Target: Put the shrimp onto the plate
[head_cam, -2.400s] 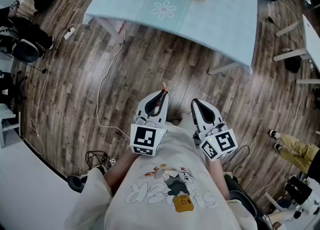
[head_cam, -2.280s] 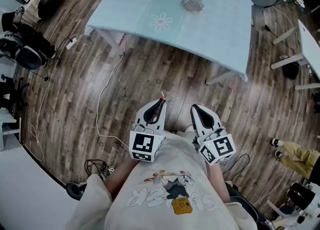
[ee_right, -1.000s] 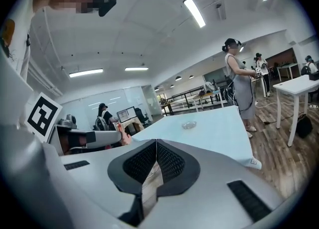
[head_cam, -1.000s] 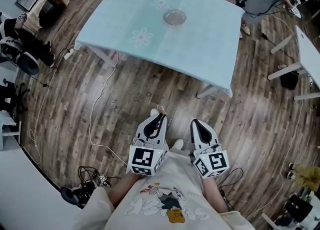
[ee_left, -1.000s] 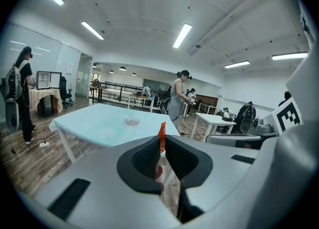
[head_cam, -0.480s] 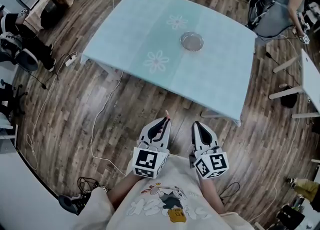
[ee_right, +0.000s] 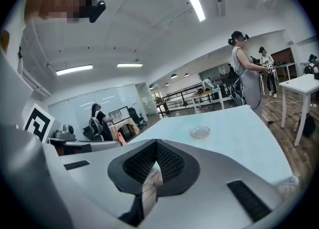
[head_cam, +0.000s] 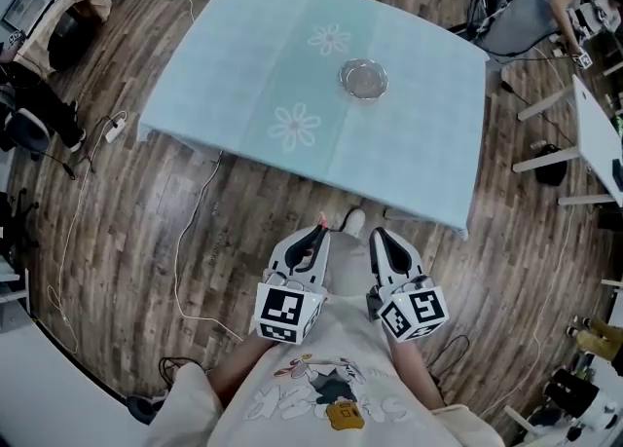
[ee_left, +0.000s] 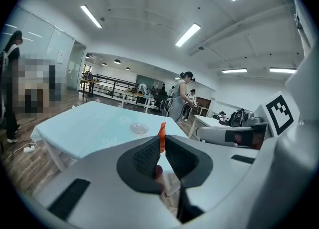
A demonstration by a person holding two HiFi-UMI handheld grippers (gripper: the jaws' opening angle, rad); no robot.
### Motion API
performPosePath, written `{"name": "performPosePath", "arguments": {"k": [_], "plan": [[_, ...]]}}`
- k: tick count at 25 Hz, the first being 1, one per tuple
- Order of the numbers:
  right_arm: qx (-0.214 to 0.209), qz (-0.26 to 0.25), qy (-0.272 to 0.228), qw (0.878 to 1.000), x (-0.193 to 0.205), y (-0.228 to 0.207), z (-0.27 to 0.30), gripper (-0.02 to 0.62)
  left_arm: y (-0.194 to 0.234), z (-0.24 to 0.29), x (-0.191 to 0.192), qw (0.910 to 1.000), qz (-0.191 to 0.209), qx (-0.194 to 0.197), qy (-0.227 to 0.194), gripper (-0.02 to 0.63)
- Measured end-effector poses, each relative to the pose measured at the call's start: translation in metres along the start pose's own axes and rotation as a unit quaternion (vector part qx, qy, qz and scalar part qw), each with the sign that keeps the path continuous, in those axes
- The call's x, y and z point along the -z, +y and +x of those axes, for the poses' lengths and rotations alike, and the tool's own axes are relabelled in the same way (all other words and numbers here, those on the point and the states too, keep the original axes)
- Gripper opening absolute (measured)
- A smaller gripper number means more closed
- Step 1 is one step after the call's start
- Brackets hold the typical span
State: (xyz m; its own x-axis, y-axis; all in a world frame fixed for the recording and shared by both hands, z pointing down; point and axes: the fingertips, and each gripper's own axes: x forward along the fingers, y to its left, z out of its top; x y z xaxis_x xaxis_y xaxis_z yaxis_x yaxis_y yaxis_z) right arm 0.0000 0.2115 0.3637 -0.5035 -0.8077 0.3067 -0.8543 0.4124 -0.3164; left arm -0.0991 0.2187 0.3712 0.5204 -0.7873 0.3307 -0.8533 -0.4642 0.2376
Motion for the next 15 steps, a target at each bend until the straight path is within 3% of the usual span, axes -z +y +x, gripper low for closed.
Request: {"name": "performPosePath", "arguments": {"k": [15], "plan": [[0.011, -0.001, -0.001, 1.0, -0.032, -0.062, 0.066, 0.023, 0.029, 0.077, -0.03, 0.9998, 0.008, -0.013, 0.009, 0.035]]}}
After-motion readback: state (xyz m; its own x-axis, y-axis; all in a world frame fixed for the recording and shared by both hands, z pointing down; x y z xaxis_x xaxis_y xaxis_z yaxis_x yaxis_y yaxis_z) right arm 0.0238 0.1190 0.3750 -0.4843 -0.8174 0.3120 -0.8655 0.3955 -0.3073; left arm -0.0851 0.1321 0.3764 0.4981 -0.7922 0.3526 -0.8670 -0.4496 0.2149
